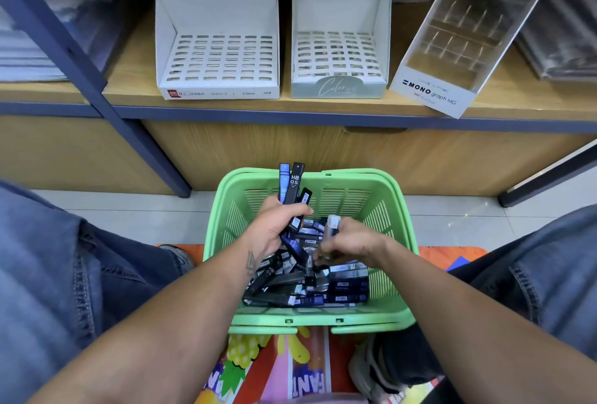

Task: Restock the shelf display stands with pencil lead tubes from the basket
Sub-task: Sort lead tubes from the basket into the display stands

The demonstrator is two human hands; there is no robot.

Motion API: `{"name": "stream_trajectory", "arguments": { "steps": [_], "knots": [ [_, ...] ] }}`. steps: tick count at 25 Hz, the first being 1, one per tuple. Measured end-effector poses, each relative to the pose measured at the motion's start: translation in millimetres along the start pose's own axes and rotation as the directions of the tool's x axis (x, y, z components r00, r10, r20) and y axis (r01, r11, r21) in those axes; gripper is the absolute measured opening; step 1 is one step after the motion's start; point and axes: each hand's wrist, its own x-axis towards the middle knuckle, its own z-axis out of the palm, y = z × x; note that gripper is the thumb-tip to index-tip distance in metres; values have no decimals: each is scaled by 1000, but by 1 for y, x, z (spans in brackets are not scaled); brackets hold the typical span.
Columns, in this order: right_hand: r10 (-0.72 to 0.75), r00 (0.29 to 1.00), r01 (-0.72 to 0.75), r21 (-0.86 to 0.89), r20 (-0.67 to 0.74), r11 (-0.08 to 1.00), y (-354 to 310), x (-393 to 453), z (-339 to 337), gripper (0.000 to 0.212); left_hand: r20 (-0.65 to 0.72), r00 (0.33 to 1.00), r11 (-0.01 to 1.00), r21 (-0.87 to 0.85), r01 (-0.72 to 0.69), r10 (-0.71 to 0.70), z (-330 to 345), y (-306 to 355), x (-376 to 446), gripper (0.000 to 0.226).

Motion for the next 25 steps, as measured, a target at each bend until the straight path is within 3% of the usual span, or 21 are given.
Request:
{"name": "stream_trajectory", "arguments": {
  "steps": [2, 6, 12, 15, 17, 19, 22, 25],
  "knots": [
    [-5, 1000, 6, -20, 18, 1000, 2, 6, 14, 18, 12, 1000, 1000, -27, 0, 1, 4, -1, -1, 21],
    [-108, 994, 111, -232, 27, 966, 8, 12, 20, 19, -12, 999, 990, -132, 44, -46, 1, -2, 2, 37],
    [-70, 989, 92, -170, 128, 981, 7, 13, 18, 20, -55, 998, 974, -225, -7, -6, -3, -1, 5, 28],
    [-24, 997, 31, -94, 78, 995, 11, 13, 9, 20, -74, 997, 973, -231, -4, -14, -9, -3, 7, 20],
    [16, 999, -16, 0, -45, 1000, 11, 12, 2, 19, -117, 993, 978, -209, -8, -17, -14, -6, 8, 15],
    [-14, 988, 37, 145, -157, 989, 6, 14, 2, 17, -188, 981, 985, -172, 12, -45, -14, -12, 10, 23],
    [-102, 983, 143, 298, -151, 944, -8, 16, 15, 20, -192, 979, 989, -140, 37, -64, -3, -18, 10, 23],
    [-172, 980, 195, 299, -102, 934, -14, 15, 22, 27, -139, 988, 988, -143, 50, -70, 6, -19, 7, 25]
  ]
}}
